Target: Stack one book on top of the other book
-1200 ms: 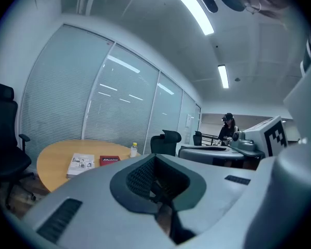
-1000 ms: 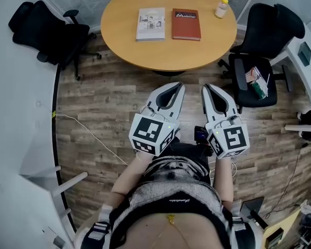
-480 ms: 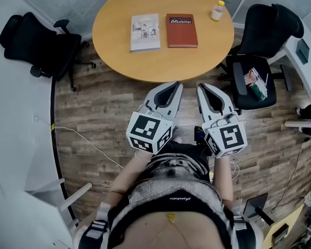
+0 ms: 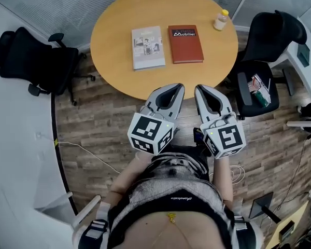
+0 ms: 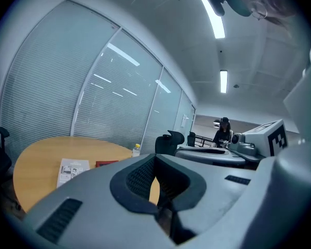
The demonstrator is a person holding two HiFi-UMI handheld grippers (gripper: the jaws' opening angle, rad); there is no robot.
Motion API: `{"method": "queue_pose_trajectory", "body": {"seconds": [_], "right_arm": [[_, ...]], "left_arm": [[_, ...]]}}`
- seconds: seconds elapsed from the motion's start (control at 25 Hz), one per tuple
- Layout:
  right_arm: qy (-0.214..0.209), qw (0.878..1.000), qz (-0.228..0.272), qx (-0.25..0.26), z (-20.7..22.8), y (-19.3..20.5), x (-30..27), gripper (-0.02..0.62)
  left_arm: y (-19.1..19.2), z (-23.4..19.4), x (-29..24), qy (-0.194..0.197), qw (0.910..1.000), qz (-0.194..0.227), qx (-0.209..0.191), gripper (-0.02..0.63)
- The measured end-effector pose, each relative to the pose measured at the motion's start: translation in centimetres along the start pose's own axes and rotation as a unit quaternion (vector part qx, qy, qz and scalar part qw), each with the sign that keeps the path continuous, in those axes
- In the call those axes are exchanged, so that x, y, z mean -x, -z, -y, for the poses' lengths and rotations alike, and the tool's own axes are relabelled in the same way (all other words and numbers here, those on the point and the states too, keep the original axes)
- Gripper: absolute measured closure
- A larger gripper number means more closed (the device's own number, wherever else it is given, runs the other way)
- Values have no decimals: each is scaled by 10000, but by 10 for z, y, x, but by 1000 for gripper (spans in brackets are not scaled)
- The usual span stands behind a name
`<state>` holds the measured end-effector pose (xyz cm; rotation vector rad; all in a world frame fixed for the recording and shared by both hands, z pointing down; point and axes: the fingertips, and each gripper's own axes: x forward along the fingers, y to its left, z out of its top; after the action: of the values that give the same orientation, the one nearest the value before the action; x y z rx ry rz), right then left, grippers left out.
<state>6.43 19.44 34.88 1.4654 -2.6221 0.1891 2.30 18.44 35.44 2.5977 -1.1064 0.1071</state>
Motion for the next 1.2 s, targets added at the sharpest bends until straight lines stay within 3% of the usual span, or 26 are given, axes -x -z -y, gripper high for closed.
{"method": "queue_pose_trajectory", "body": {"seconds": [0.52,1.04,1.2], "right_arm": [[243,9996,-133,-44,-9,8,-56,568],[190,9989,-407,131,-16,11,-84,568],[143,9993,-338,-25,-2,11,-90,568]], "left_arm": [[-1,-50,-4,372,9991,-121,154,588],[-2,-72,-10,436,9980,-282,366,587],[-3,-77,-22,327,9984,-289,370,587]]}}
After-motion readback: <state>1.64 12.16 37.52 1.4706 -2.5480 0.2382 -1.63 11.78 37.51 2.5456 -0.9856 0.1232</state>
